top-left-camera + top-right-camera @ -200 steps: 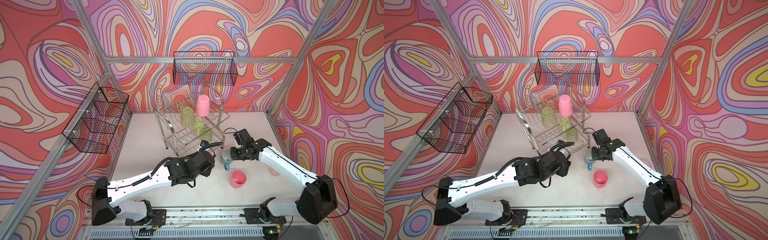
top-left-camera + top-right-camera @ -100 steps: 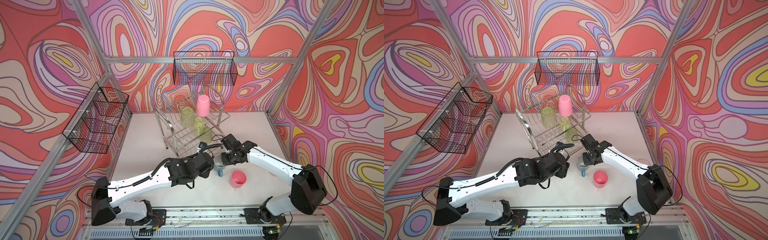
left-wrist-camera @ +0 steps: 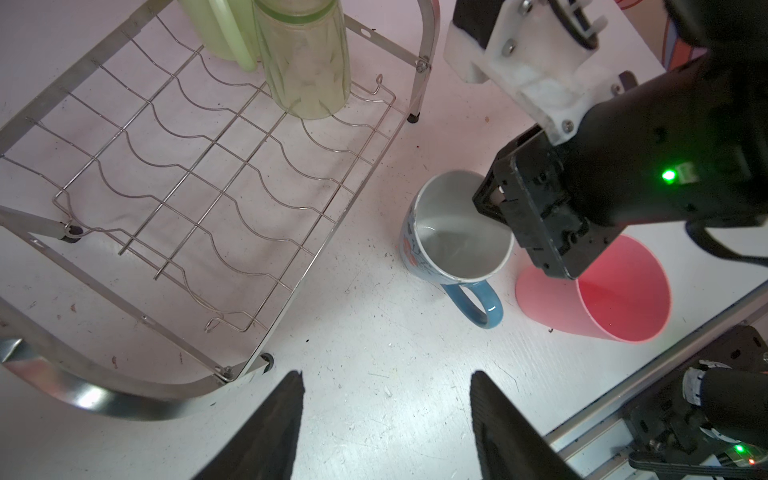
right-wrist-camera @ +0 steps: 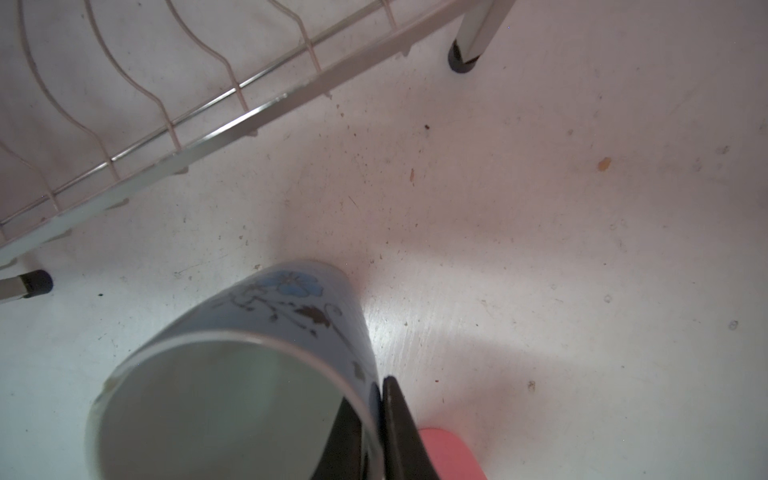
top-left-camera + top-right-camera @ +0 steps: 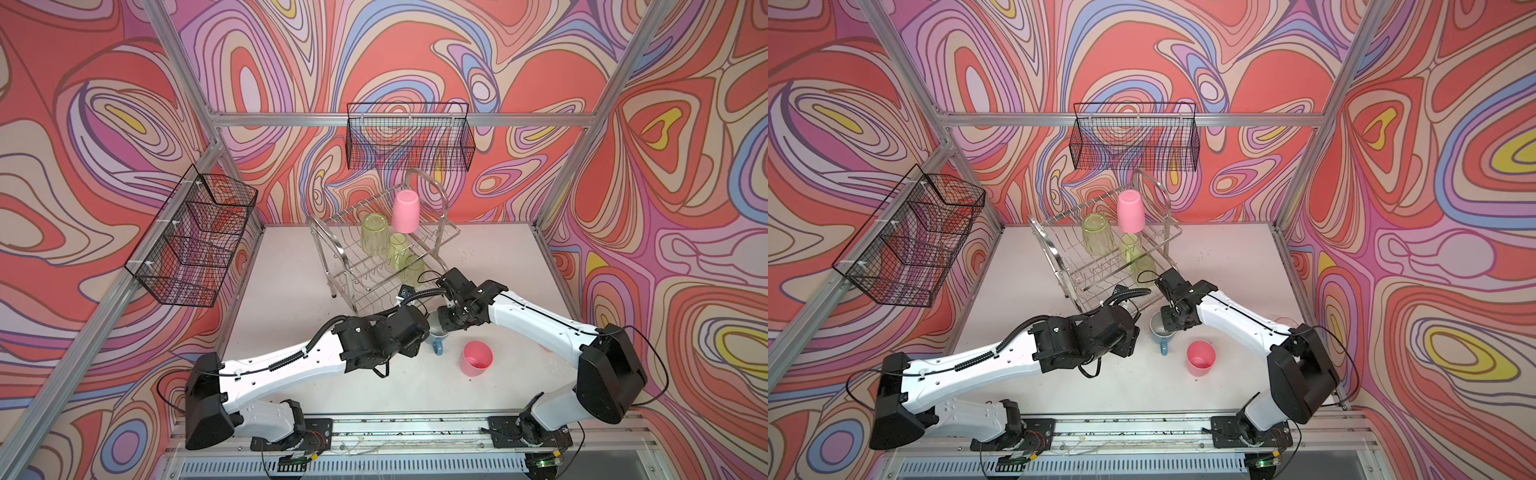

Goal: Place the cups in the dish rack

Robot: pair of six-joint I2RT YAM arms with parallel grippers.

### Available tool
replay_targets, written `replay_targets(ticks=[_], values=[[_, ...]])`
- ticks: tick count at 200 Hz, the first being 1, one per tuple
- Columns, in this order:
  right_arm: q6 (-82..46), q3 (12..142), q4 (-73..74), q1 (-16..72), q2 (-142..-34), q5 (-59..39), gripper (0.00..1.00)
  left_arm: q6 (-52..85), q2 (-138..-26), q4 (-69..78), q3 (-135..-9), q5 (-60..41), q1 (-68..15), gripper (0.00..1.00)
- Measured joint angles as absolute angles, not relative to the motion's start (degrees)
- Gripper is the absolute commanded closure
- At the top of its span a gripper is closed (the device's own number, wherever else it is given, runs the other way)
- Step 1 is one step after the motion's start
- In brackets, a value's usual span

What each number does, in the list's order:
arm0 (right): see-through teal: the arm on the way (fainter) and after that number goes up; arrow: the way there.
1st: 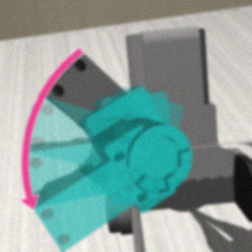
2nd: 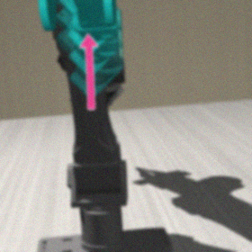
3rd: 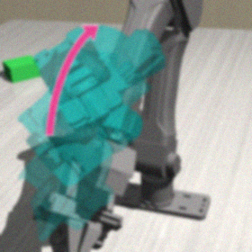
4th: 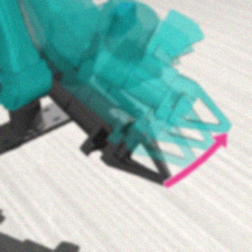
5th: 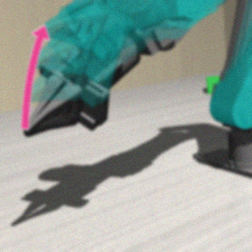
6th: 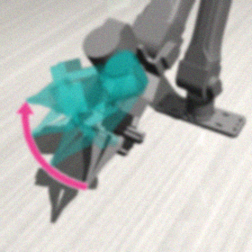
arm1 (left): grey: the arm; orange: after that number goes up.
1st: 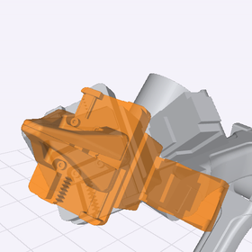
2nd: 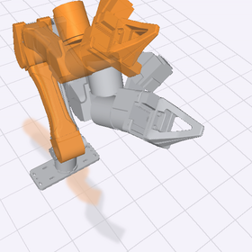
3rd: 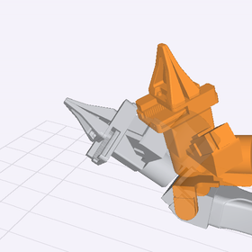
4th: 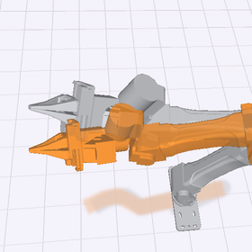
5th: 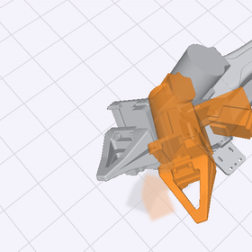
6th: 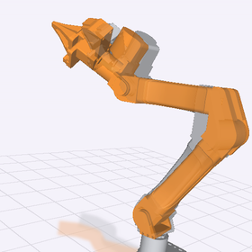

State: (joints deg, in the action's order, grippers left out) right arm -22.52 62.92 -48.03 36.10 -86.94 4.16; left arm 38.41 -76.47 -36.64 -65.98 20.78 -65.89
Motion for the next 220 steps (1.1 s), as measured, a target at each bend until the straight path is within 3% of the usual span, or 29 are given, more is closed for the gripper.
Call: replay_targets(ticks=[90,145,220], values=[[-23.05,63.20,-45.39,36.14,-86.24,1.06,0.64,38.89,-76.95,-36.69,-65.95,20.71,-65.91,0.32],[-24.47,61.98,-41.76,36.18,-77.69,0.67,0.50,39.77,-79.18,-36.84,-65.95,19.77,-65.91,0.32],[-27.44,55.90,-38.92,36.21,-68.27,2.42,0.49,43.31,-85.36,-37.10,-68.07,19.05,-65.91,0.36]])
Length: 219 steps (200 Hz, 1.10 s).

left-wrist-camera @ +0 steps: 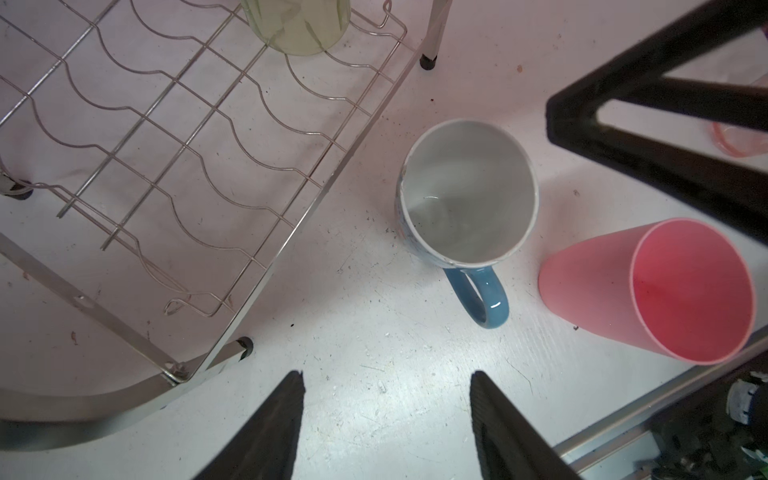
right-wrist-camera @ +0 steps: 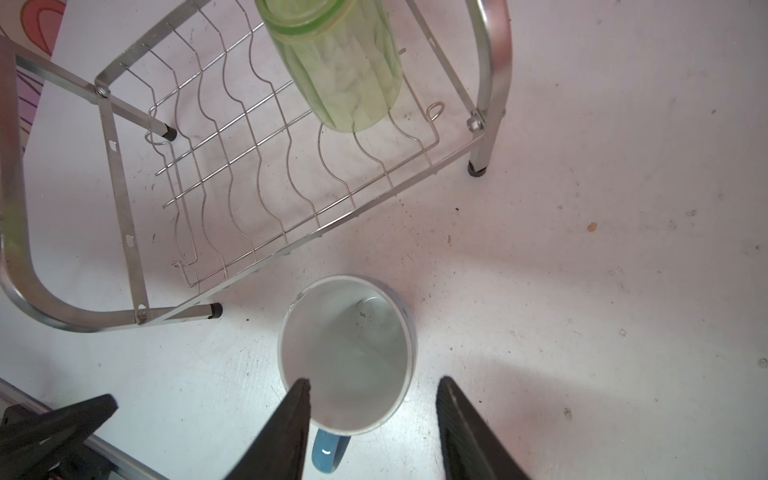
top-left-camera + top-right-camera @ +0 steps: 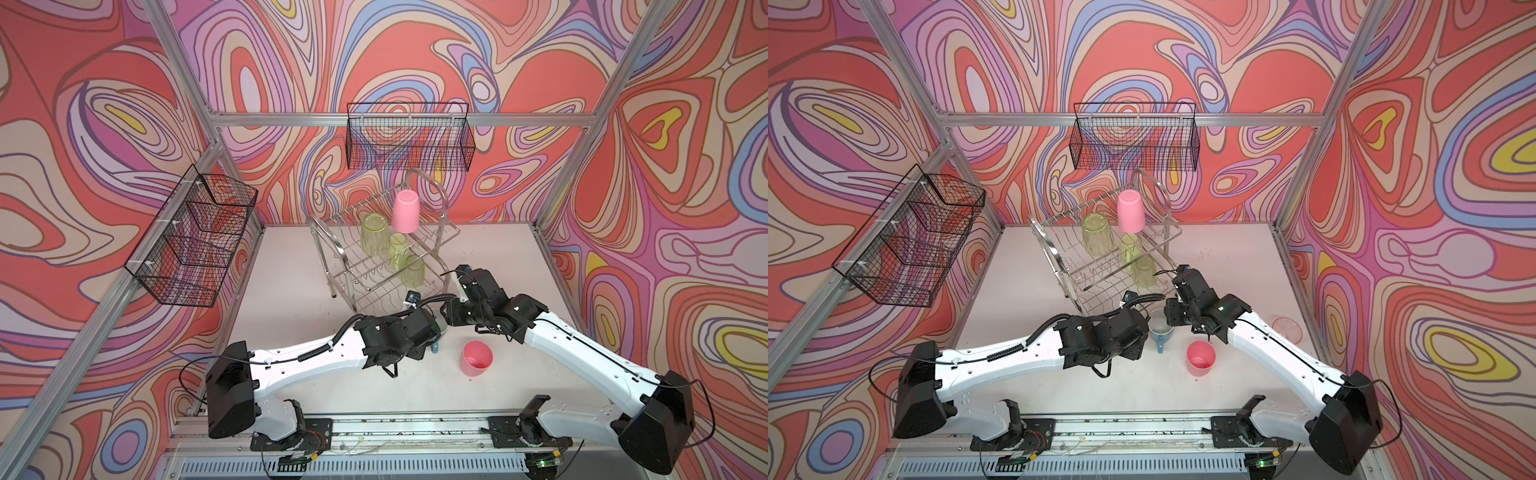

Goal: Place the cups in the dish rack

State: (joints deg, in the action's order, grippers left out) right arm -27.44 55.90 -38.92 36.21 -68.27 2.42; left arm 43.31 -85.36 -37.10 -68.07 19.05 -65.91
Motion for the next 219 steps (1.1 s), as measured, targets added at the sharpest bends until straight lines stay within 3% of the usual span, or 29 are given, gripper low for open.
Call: replay_targets(ticks=[91,155,219], values=[[-33.52,46.22,-36.38,36.34,-55.16,6.63,0.51,47.90,-96.68,-39.11,-78.54,14.98,-62.35,0.46],[-36.60,41.89,-33.89,36.36,-51.44,7.53,0.52,47.59,-102.98,-42.89,-84.75,11.05,-58.30,0.62],[-37.17,41.12,-32.73,36.36,-47.86,8.19,0.52,46.50,-108.07,-45.93,-88.58,9.39,-56.73,0.64]])
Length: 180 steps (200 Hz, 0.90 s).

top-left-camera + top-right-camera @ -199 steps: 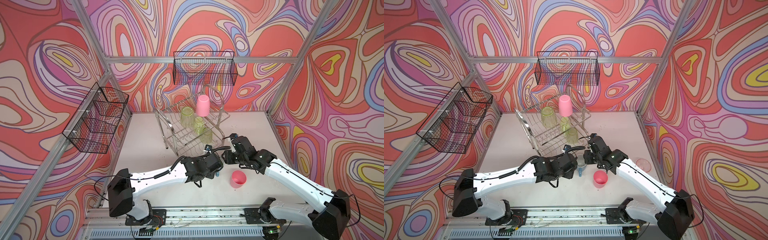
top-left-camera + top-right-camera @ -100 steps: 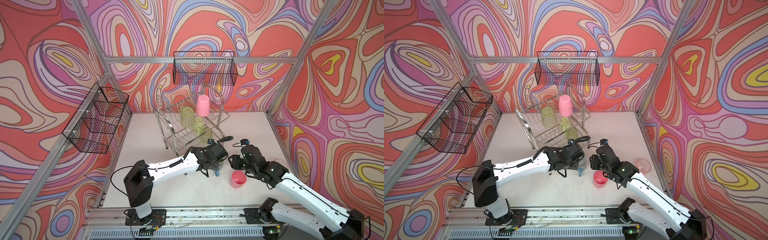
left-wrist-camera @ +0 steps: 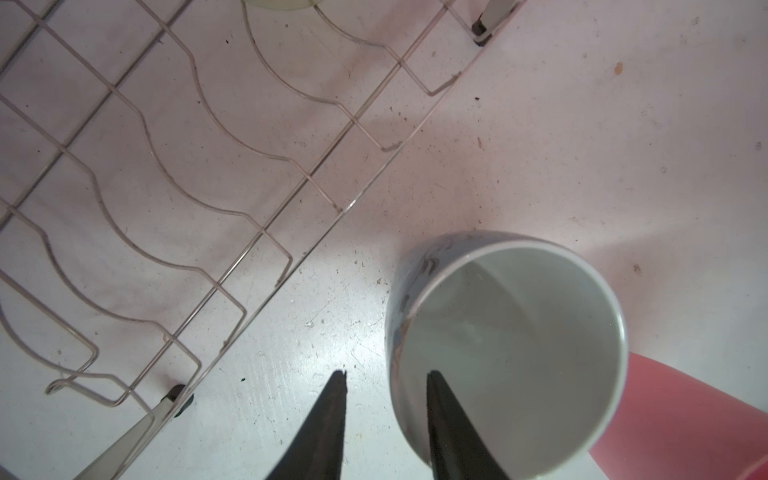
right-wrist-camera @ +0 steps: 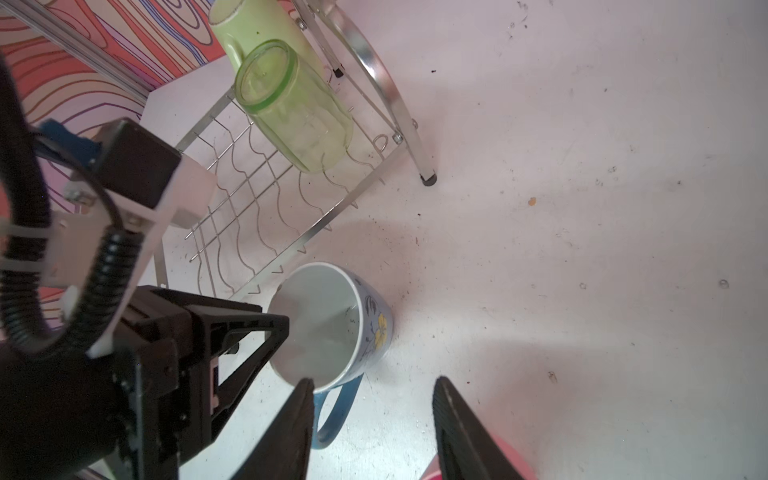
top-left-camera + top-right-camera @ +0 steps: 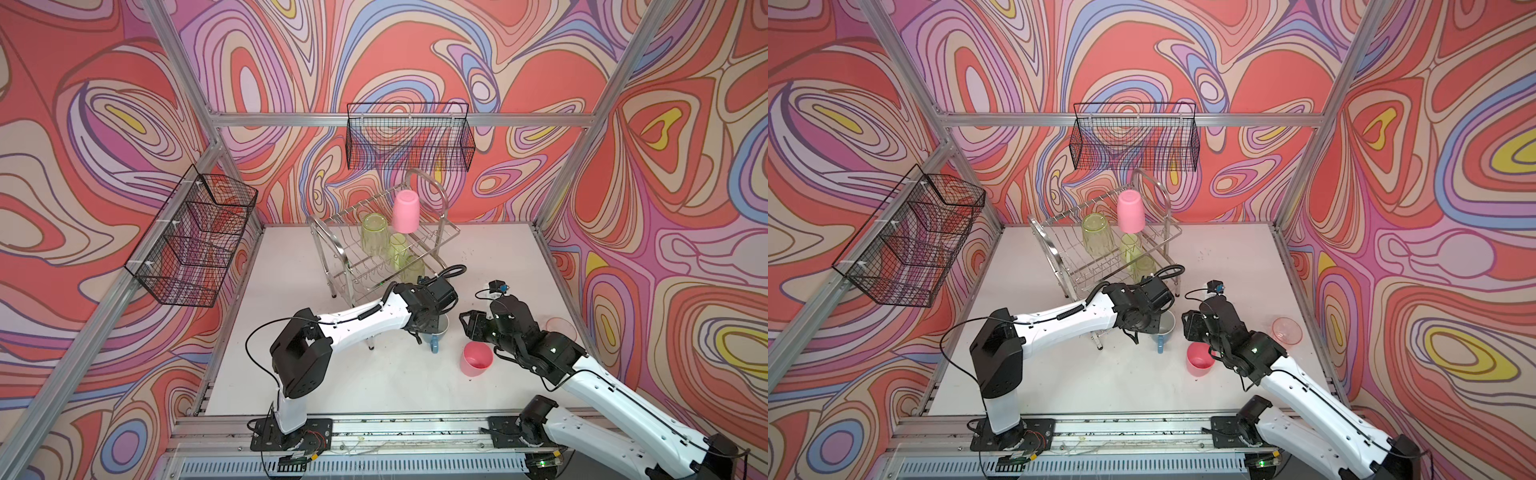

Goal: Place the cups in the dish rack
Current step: 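Grasp the blue mug rim with the left gripper from the right gripper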

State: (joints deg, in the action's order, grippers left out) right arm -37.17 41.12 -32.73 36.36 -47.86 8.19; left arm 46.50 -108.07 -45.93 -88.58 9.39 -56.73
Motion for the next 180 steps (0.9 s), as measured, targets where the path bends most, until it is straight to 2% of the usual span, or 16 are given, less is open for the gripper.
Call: replay_targets(ticks=[60,137,180], values=[[-37.19,40.47,-32.56,36.36,-46.89,8.19,0.52,46.06,-111.55,-46.50,-91.18,9.10,-56.12,0.71],[-37.69,39.24,-32.58,36.36,-45.43,8.62,0.52,44.01,-113.08,-47.18,-93.12,9.93,-55.81,0.94],[-38.35,39.20,-32.71,36.36,-44.14,9.65,0.52,43.00,-113.47,-47.33,-93.78,10.13,-55.79,1.00]])
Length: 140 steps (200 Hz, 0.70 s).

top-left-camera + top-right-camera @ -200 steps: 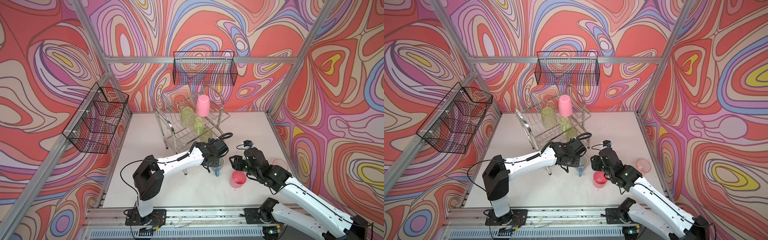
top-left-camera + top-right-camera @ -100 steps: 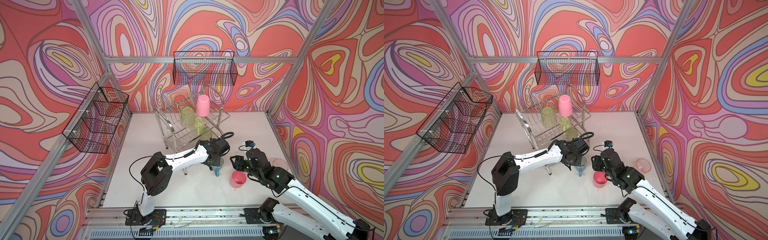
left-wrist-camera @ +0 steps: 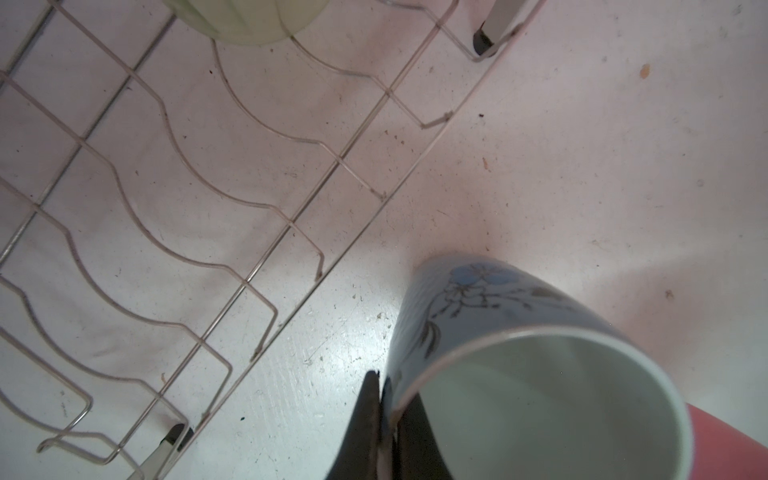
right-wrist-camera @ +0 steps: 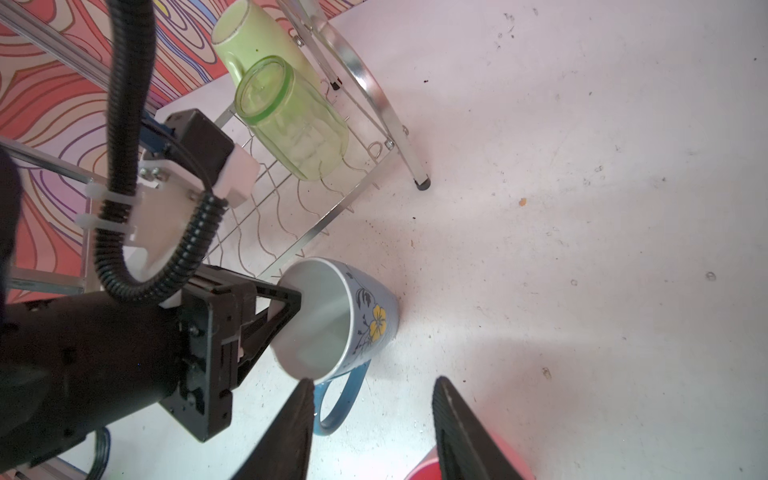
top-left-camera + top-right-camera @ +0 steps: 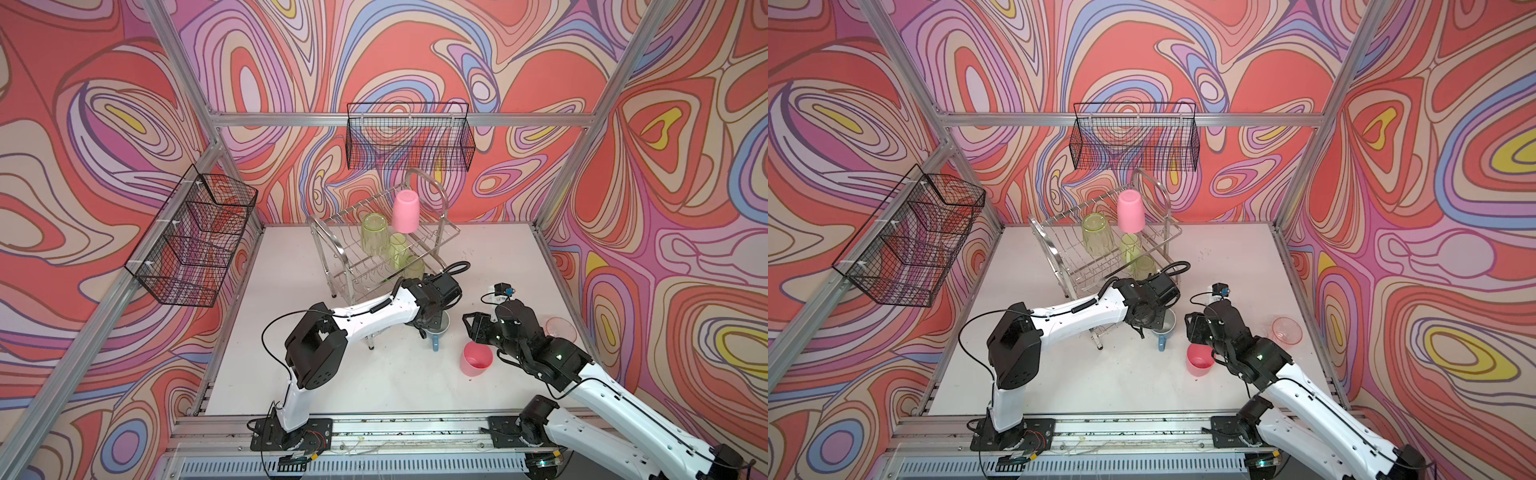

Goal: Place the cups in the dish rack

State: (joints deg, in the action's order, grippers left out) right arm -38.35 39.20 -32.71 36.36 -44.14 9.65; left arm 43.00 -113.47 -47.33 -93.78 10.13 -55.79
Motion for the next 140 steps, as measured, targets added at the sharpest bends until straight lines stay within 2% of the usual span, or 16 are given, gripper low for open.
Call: replay_targets(ticks=[140], values=[[-40.66,41.58,-34.74,36.36,-40.93,17.30,0.48,36.62,-109.21,-47.20,-94.67,14.39,-60.38,1.00]])
